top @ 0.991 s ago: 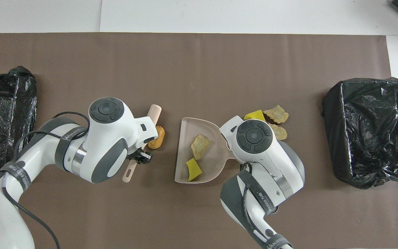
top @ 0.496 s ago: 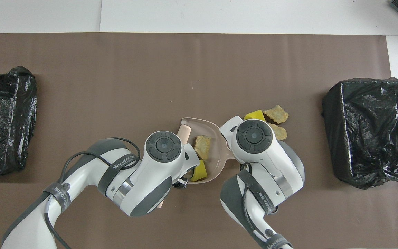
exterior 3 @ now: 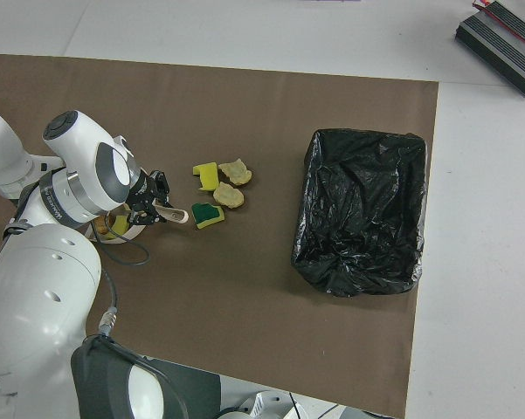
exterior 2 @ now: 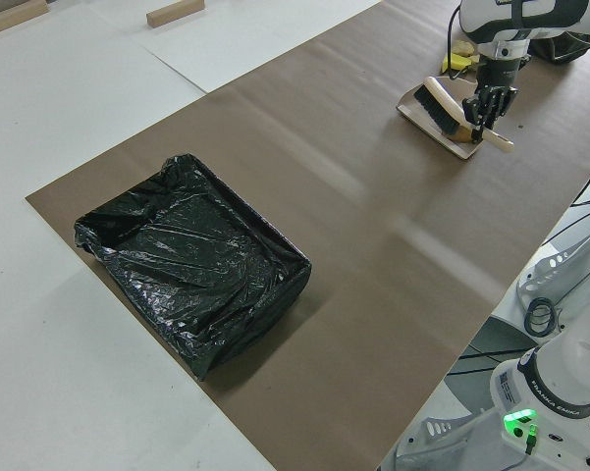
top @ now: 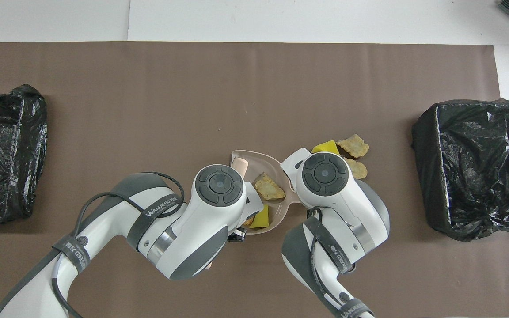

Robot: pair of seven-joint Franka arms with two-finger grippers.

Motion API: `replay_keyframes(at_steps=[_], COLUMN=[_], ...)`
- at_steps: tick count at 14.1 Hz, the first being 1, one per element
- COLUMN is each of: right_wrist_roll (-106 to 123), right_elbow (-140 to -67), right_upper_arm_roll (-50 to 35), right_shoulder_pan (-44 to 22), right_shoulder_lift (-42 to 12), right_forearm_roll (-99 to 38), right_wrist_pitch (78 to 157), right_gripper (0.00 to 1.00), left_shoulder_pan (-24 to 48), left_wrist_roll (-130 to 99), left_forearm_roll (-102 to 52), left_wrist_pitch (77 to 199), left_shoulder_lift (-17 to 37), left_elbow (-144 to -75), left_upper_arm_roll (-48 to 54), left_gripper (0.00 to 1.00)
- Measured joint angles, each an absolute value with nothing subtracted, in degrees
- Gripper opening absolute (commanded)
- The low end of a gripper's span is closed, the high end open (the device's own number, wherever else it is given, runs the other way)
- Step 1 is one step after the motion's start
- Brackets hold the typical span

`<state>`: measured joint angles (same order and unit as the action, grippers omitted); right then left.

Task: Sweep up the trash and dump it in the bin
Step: 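Carry the dustpan with the right gripper and tip it over the black bag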

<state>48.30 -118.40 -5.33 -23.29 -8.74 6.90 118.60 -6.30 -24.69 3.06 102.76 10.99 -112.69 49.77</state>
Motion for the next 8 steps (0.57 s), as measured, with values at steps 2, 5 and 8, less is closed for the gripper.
replay_keyframes(at_steps=[2, 5, 8], right_wrist_roll=[48.3, 48.3, 48.3], right_elbow=[-118.4, -118.4, -118.3], right_upper_arm_roll=[-5.3, -5.3, -5.3], right_shoulder_pan=[-23.3, -23.2, -22.4], right_shoulder_lift=[-8.8, -8.8, -8.8], right_forearm_roll=[6.9, 6.8, 6.7], right_wrist_pitch=[118.6, 118.6, 118.2], right_gripper=[0.00, 0.00, 0.00], left_shoulder_pan=[-6.3, -6.3, -4.3], left_wrist_roll=[-24.7, -24.3, -24.3], left_forearm_roll=[3.1, 1.9, -7.3], left_wrist_pitch=[97.6, 92.4, 87.8], left_shoulder_lift=[10.0, 5.5, -0.5], left_elbow=[-109.5, -107.6, -108.3], left_upper_arm_roll=[46.9, 43.0, 39.2], left_gripper=[0.00, 0.00, 0.00])
